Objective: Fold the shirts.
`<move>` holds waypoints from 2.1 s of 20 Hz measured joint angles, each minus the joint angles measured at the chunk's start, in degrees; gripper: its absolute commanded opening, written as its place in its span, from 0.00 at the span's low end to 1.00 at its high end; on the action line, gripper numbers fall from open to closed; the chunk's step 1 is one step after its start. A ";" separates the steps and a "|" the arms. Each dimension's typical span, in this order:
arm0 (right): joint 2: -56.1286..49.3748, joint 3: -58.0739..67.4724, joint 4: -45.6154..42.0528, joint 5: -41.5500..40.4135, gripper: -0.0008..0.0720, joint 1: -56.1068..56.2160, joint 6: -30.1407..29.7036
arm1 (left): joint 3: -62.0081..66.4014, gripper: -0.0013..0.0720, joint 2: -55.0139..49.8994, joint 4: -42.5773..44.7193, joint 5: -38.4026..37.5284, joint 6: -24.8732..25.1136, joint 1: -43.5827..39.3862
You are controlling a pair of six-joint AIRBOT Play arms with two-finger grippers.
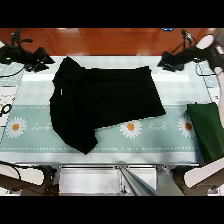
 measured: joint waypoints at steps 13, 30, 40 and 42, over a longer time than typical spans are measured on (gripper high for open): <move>36.83 -52.09 13.81 -4.92 0.55 -15.04 -17.68 | -65.00 0.70 38.86 -4.81 -3.13 8.37 27.32; 40.15 -57.02 11.50 -10.23 0.55 -17.99 -17.79 | -69.81 0.04 29.62 -13.20 10.08 13.75 15.87; 26.91 -57.46 12.22 -6.03 0.55 -17.40 -16.52 | -66.88 0.04 29.20 -11.37 7.28 15.02 14.91; 24.00 -56.94 13.46 -6.54 0.55 -15.34 -16.87 | -66.84 0.04 29.22 -11.30 7.23 15.15 14.88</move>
